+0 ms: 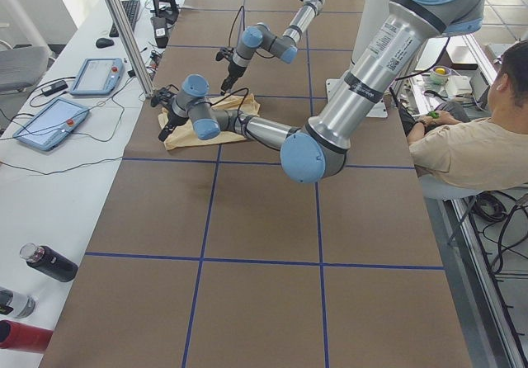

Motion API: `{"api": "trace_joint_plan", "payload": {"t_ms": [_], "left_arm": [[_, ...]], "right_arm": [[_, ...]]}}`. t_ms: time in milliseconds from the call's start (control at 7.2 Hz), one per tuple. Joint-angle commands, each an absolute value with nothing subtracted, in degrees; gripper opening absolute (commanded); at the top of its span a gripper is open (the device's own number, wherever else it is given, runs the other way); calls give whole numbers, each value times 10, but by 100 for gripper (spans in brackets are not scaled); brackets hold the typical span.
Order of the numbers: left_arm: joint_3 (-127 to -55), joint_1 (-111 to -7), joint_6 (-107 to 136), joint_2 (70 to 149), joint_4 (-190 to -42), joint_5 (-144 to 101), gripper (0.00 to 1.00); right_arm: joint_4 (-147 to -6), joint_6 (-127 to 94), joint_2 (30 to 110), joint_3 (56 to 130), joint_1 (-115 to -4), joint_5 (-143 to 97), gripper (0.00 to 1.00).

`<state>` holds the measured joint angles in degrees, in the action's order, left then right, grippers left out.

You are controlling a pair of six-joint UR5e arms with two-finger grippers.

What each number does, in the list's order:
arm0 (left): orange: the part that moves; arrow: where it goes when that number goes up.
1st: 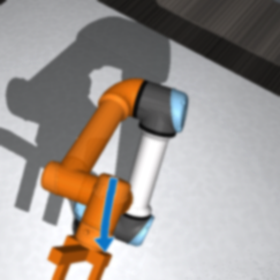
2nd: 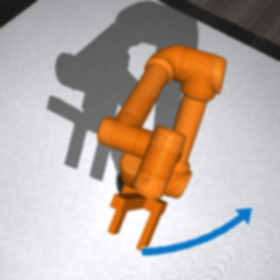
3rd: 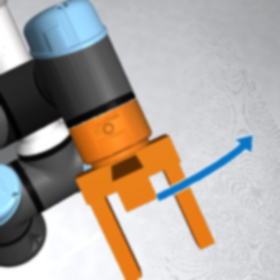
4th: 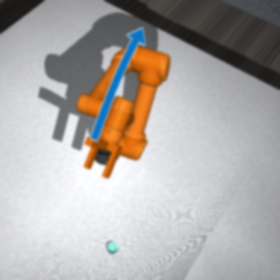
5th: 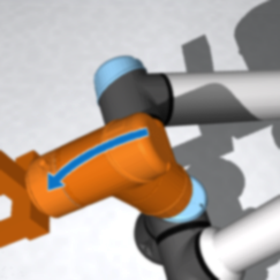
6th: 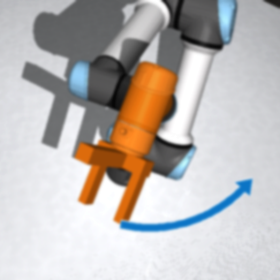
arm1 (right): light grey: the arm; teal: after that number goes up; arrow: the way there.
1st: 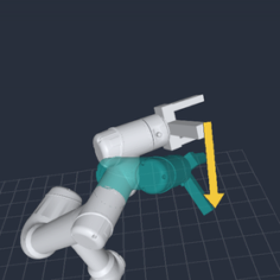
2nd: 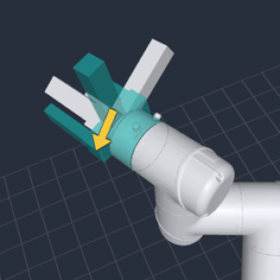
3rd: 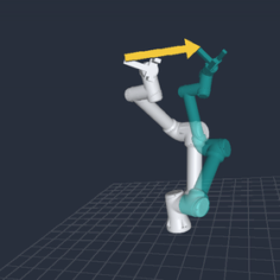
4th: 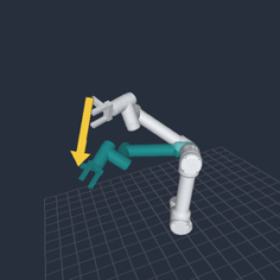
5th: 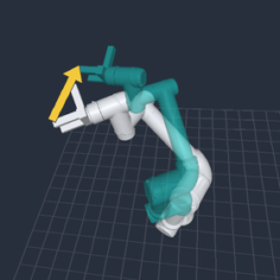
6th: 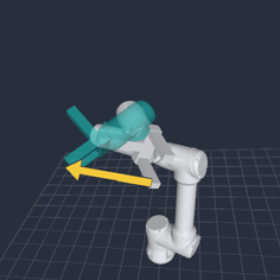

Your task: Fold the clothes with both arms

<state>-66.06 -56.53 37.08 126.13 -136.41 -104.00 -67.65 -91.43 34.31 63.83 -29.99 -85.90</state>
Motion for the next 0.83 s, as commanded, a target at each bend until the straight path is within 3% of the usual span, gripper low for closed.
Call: {"api": "trace_joint_plan", "payload": {"t_ms": [0, 278, 416, 555, 694], "left_arm": [[-660, -565, 371, 1260, -1364, -1040, 100], [-661, -566, 370, 1260, -1364, -1040, 100], [-661, -566, 370, 1260, -1364, -1040, 100], [-664, -566, 370, 1260, -1364, -1040, 100], [-664, -566, 370, 1260, -1364, -1040, 100]], "right_arm": [[-676, -910, 339, 622, -291, -835, 62], [-677, -896, 339, 622, -290, -833, 53], [-677, -896, 339, 622, -288, -829, 41], [-677, -894, 338, 622, -287, -824, 12], [-677, -889, 338, 621, -287, -824, 0]]}}
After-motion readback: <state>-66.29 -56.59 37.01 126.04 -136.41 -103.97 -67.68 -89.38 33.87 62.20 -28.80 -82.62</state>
